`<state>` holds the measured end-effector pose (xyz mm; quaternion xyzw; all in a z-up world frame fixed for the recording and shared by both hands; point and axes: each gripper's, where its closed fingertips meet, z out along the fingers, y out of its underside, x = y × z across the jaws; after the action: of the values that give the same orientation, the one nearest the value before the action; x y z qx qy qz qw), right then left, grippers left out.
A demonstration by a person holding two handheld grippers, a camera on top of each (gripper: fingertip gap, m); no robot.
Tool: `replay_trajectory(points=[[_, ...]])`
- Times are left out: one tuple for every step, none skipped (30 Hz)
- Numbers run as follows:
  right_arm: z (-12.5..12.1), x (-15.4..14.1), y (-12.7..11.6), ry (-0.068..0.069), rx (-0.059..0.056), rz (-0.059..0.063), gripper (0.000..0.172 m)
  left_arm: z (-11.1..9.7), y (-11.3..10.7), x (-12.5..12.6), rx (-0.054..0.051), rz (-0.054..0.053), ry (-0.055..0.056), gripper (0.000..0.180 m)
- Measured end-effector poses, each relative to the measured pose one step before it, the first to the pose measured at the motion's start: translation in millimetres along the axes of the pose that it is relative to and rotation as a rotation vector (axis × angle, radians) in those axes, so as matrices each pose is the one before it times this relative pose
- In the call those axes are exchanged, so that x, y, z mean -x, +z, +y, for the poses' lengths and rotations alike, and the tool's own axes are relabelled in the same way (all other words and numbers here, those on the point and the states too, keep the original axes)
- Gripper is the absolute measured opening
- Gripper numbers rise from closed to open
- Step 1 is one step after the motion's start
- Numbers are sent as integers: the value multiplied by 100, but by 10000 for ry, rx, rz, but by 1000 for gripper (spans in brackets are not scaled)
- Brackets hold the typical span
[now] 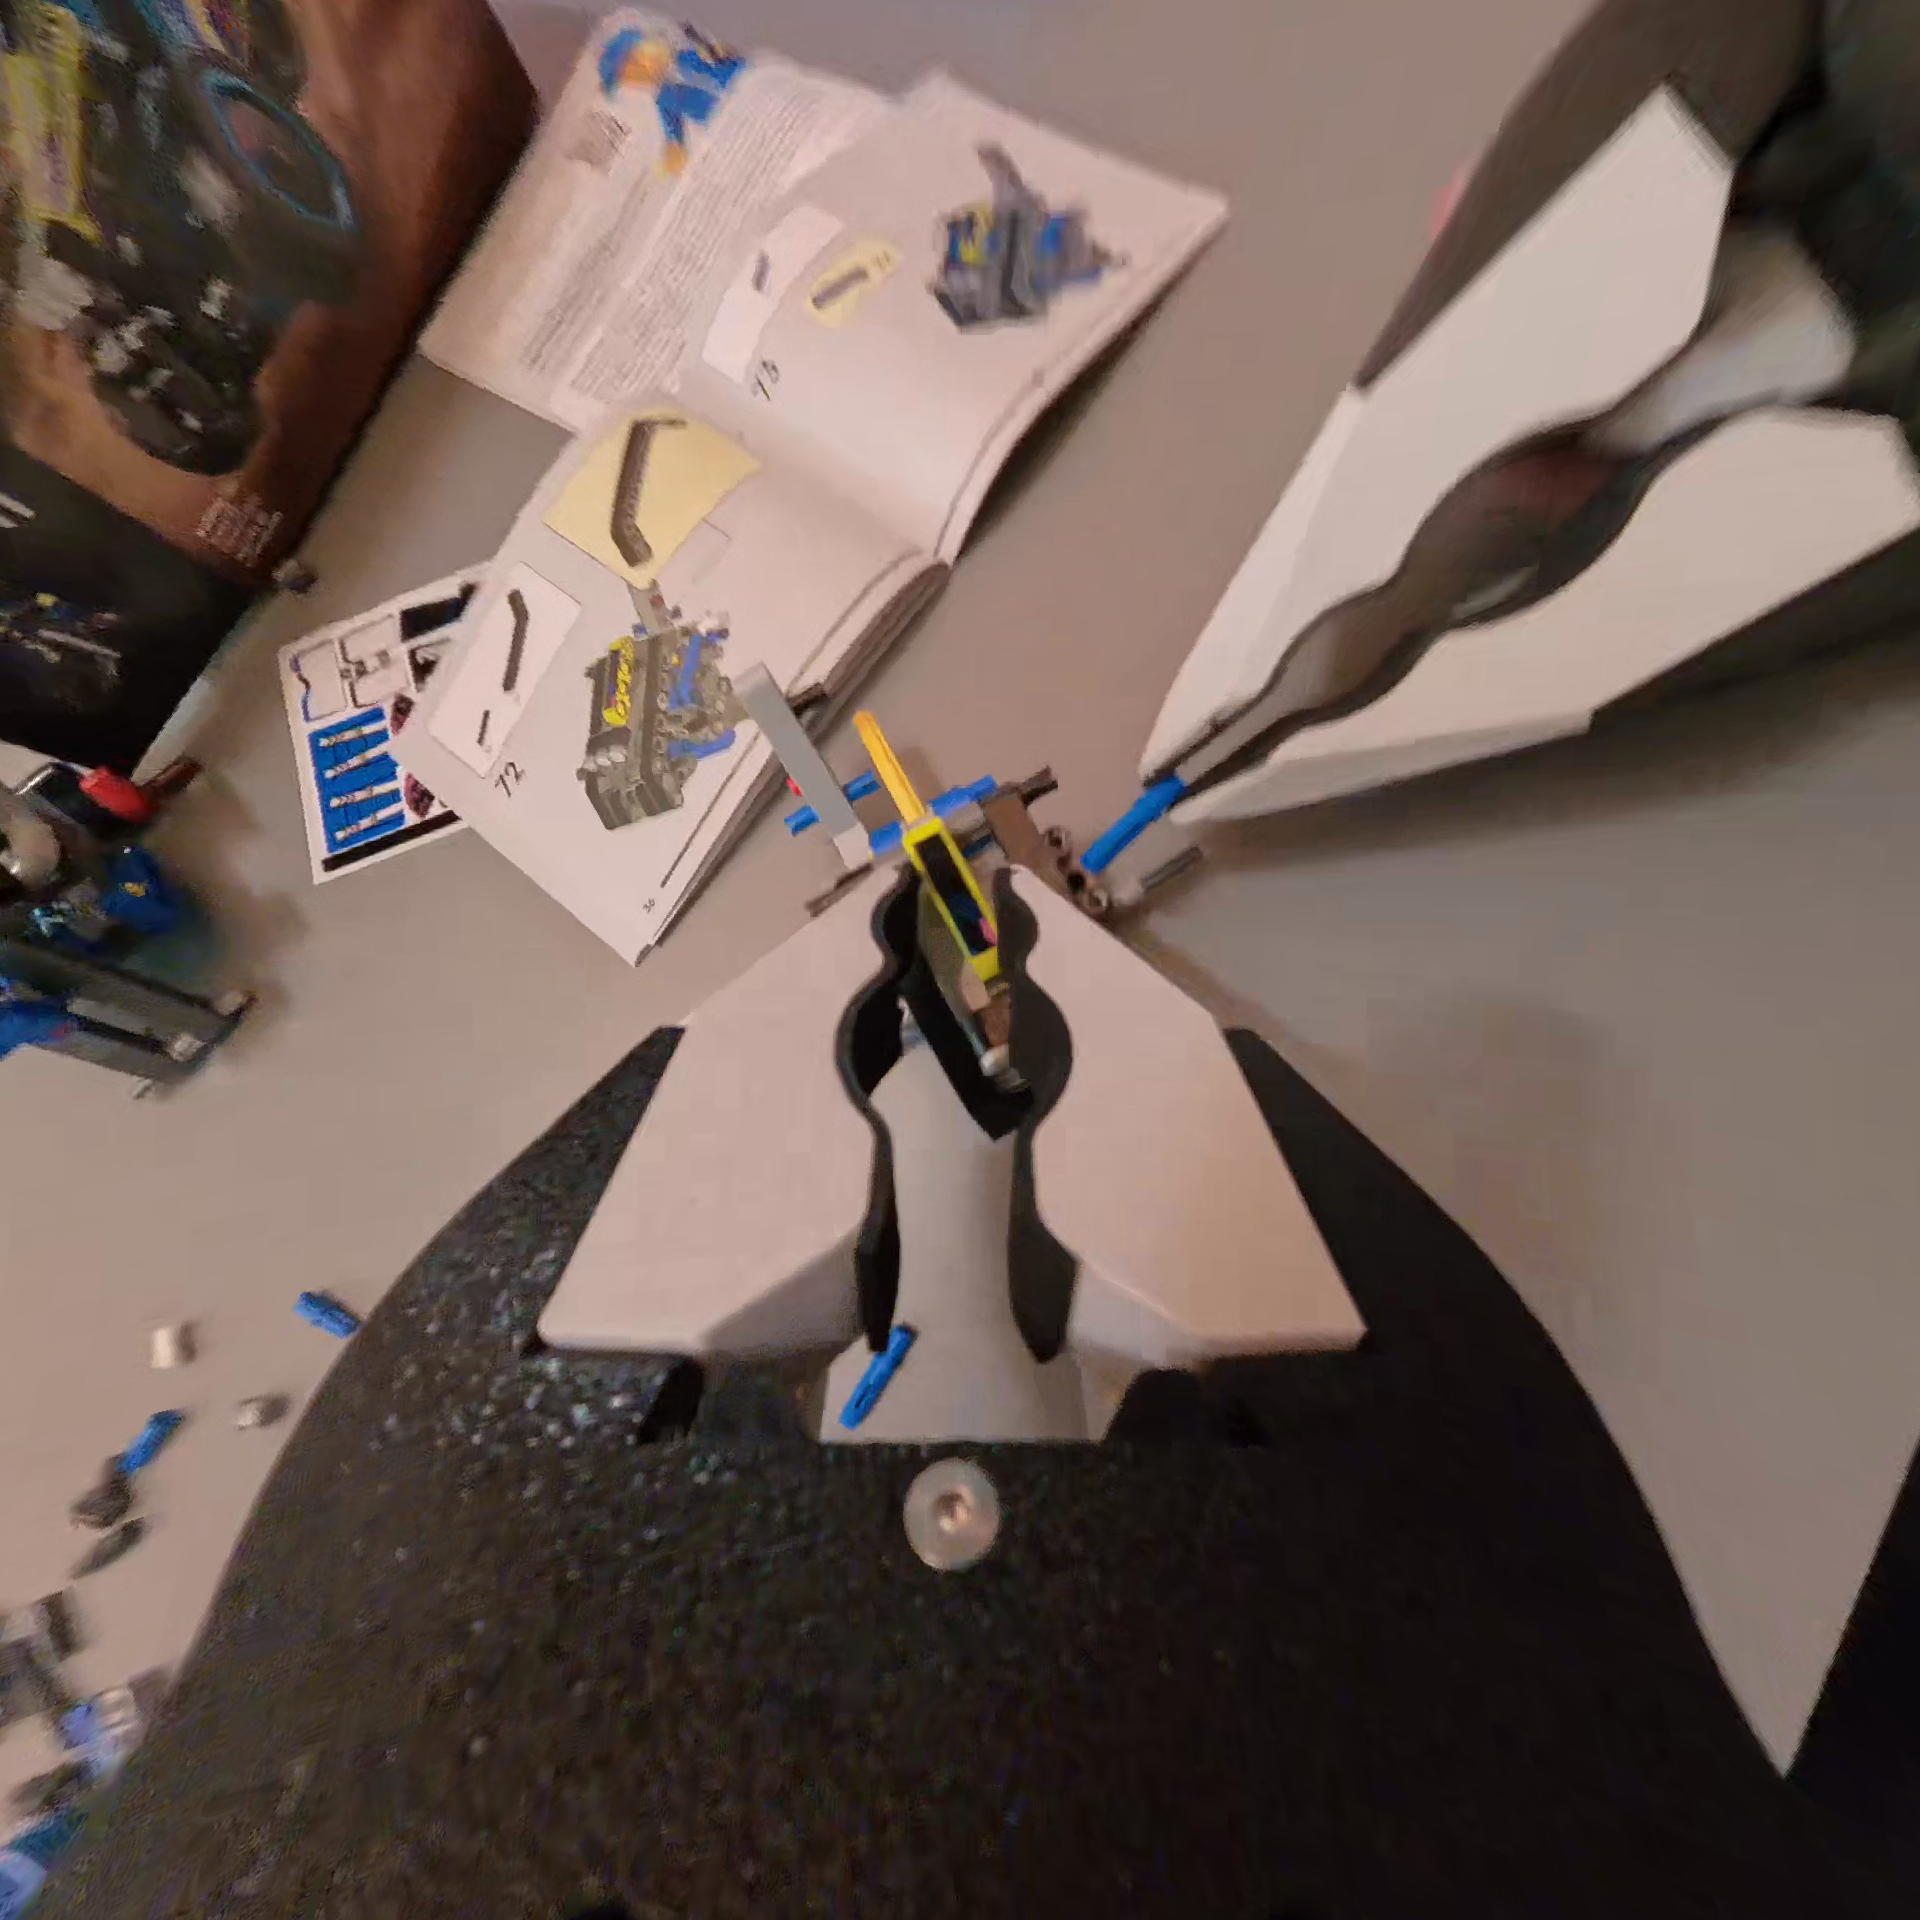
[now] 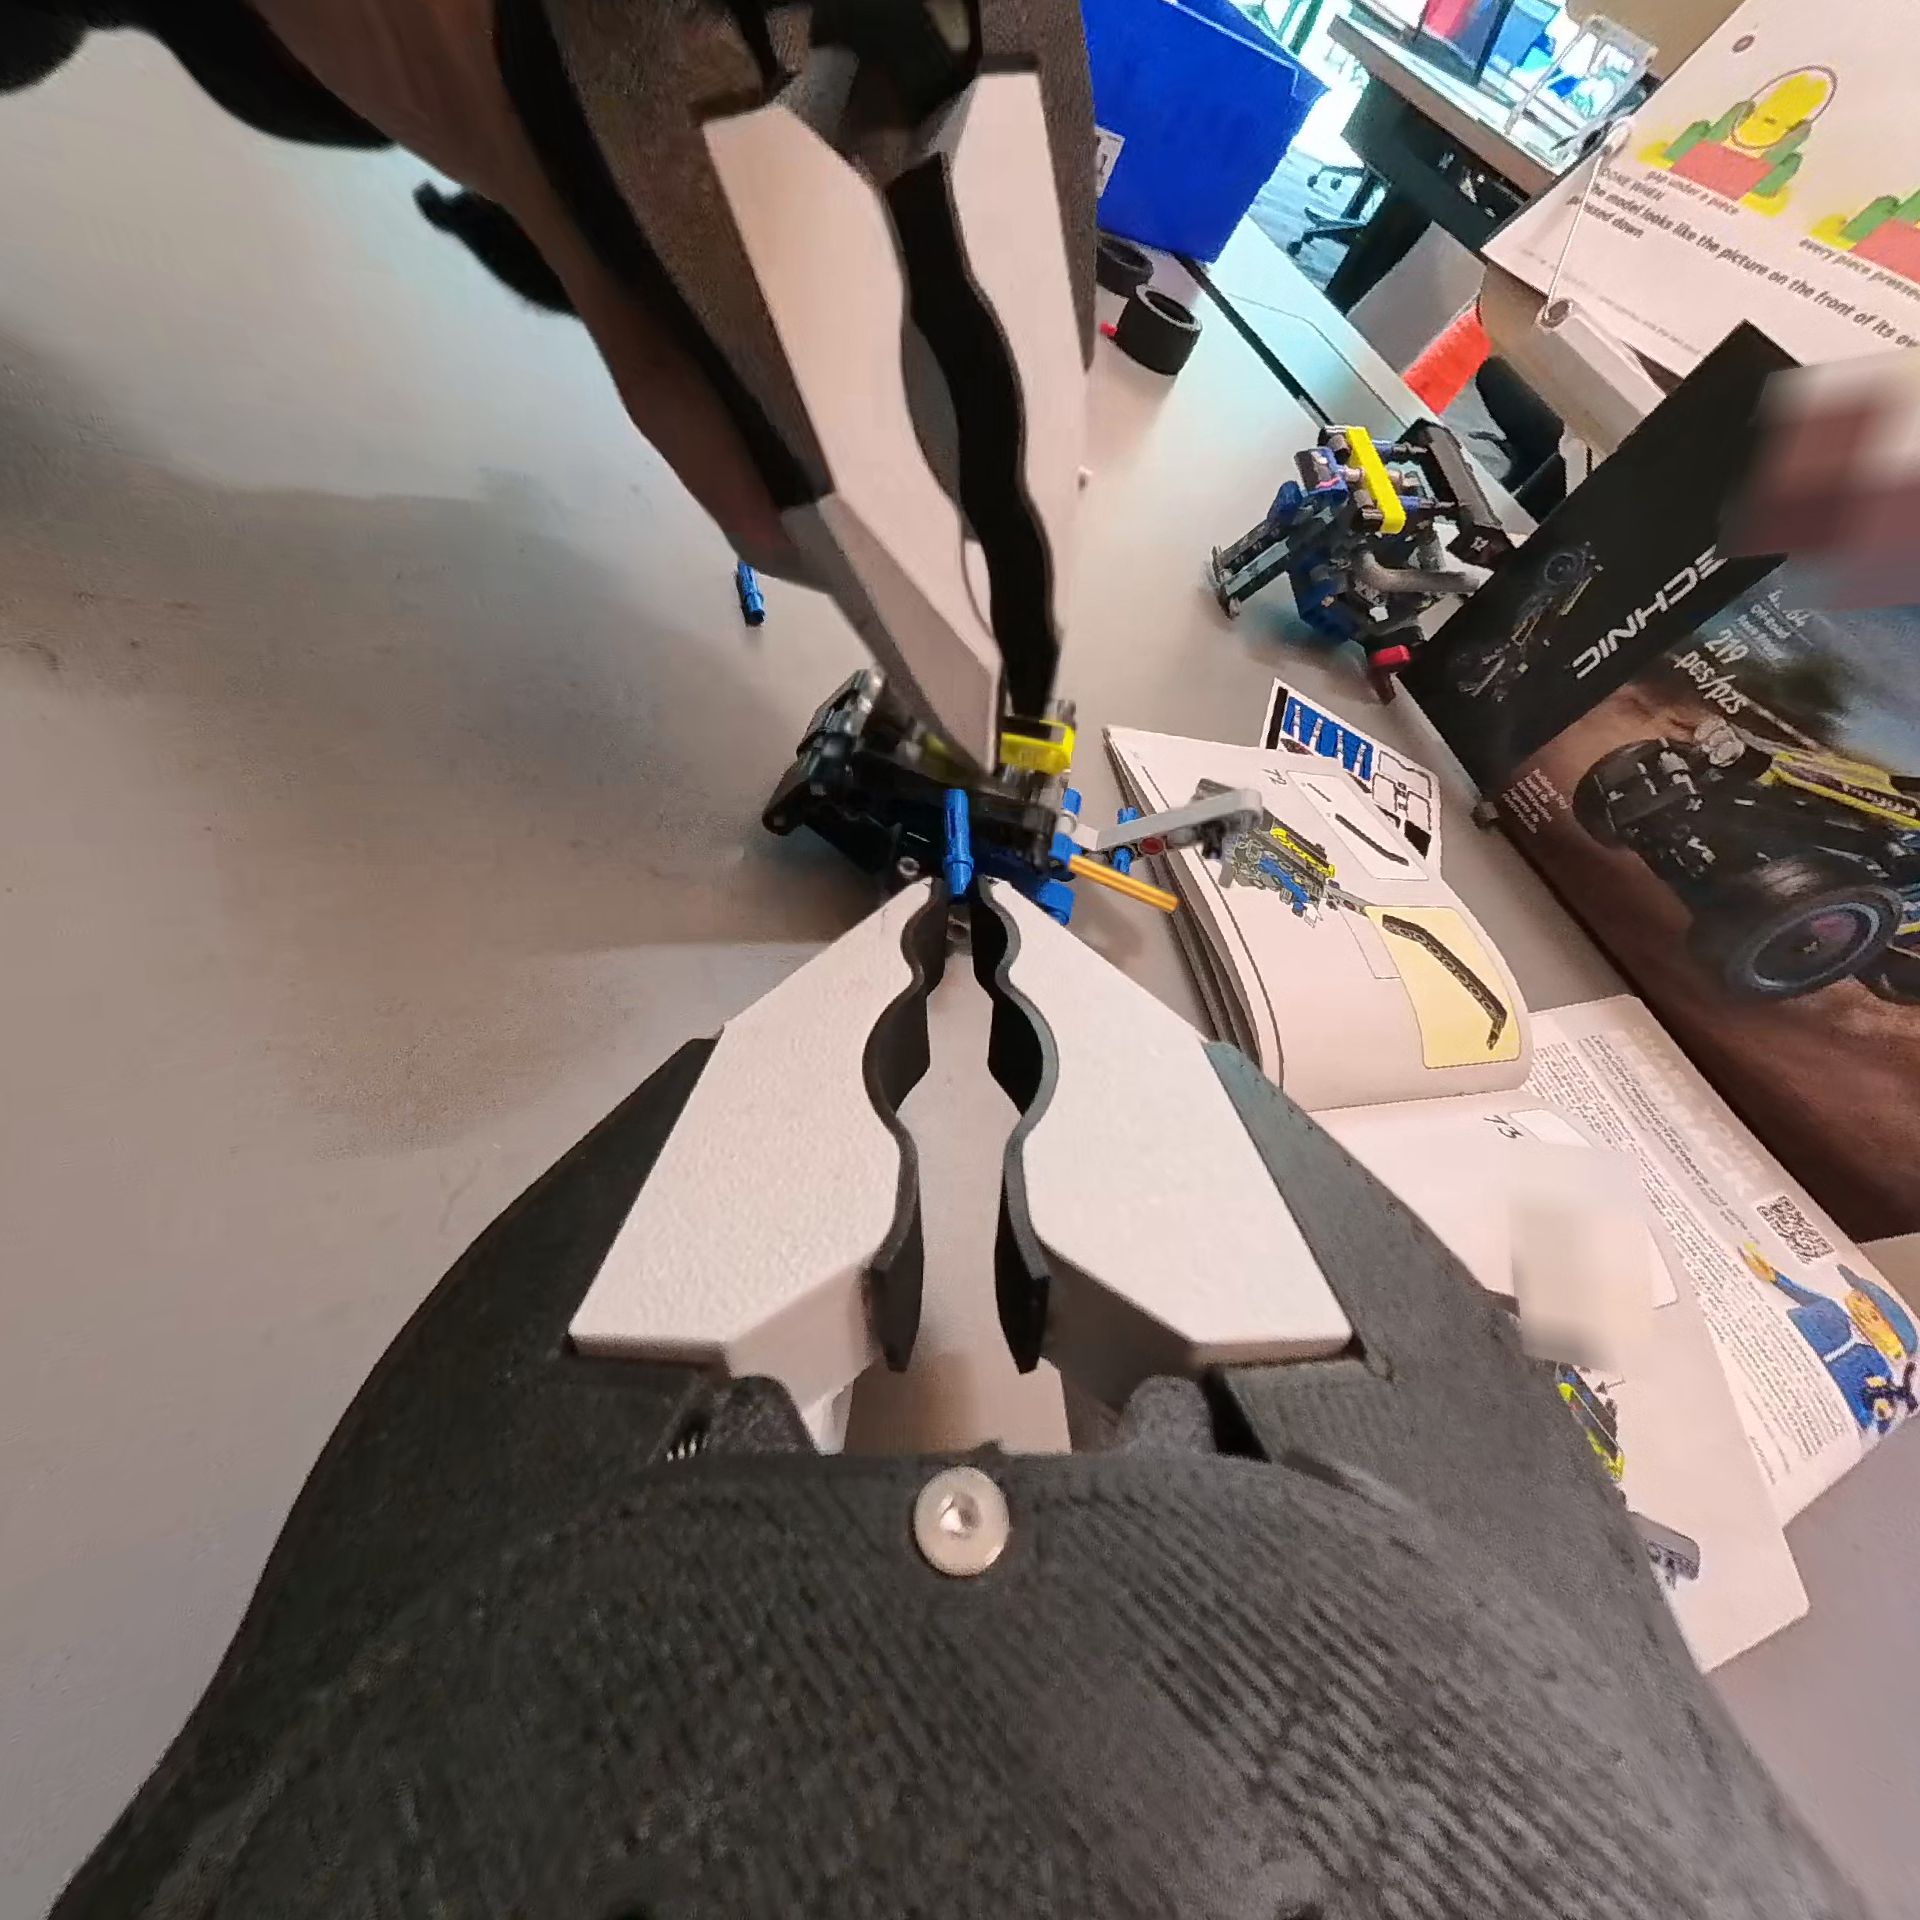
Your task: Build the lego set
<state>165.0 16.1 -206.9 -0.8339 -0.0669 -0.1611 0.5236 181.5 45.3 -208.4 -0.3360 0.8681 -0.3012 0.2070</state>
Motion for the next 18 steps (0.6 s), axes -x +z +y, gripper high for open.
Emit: replay_trajectory(points=[[154, -133, -34, 71, 84, 44, 2, 103, 138, 109, 242, -87, 267, 9], [222, -256, -45, 86, 103, 104, 2, -55, 81, 100, 130, -45, 280, 8], [197, -263, -85, 91, 72, 88, 2, -23, 88, 65, 149, 47, 297, 7], [82, -195, -104, 119, 3, 14, 2, 2, 70, 132, 185, 92, 168, 7], [14, -332, -130, 197, -36, 85, 2, 4, 65, 113, 226, 175, 84, 6], [-18, -403, -154, 222, -63, 118, 2, 16, 47, 77, 250, 248, 102, 6], [-30, -370, -153, 209, -77, 85, 2, 52, 50, 123, 301, 244, 74, 6], [-13, -393, -157, 177, -66, 108, 2, 67, 68, 147, 339, 244, 14, 5], [9, -426, -121, 145, -45, 145, 2, -12, 52, 45, 336, 296, 3, 5], [10, -199, -66, 96, -22, 35, 2, -42, 48, -2, 335, 315, 29, 5], [14, -71, -8, 49, 3, 0, 2, 1, 33, 36, 376, 283, 34, 5], [33, -56, 30, -10, 27, 52, 2, 31, 12, 3, 382, 287, 32, 5], [50, 33, 47, -83, 49, 40, 2, -36, 26, -1, 273, 271, 41, 5], [116, 107, 67, -107, 91, 10, 2, -113, 29, 21, 96, 219, 32, 5], [156, 119, 70, -95, 116, -10, 2, -92, 20, 5, -32, 199, -45, 4], [120, 125, 47, -88, 82, -19, 2, 6, 11, -32, -90, 187, -102, 4], [36, 59, 16, -59, 33, 12, 2, 35, -5, -33, -138, 131, -77, 4], [58, 38, 2, -23, 42, 6, 2, 37, -2, -4, -177, 54, -78, 4]])
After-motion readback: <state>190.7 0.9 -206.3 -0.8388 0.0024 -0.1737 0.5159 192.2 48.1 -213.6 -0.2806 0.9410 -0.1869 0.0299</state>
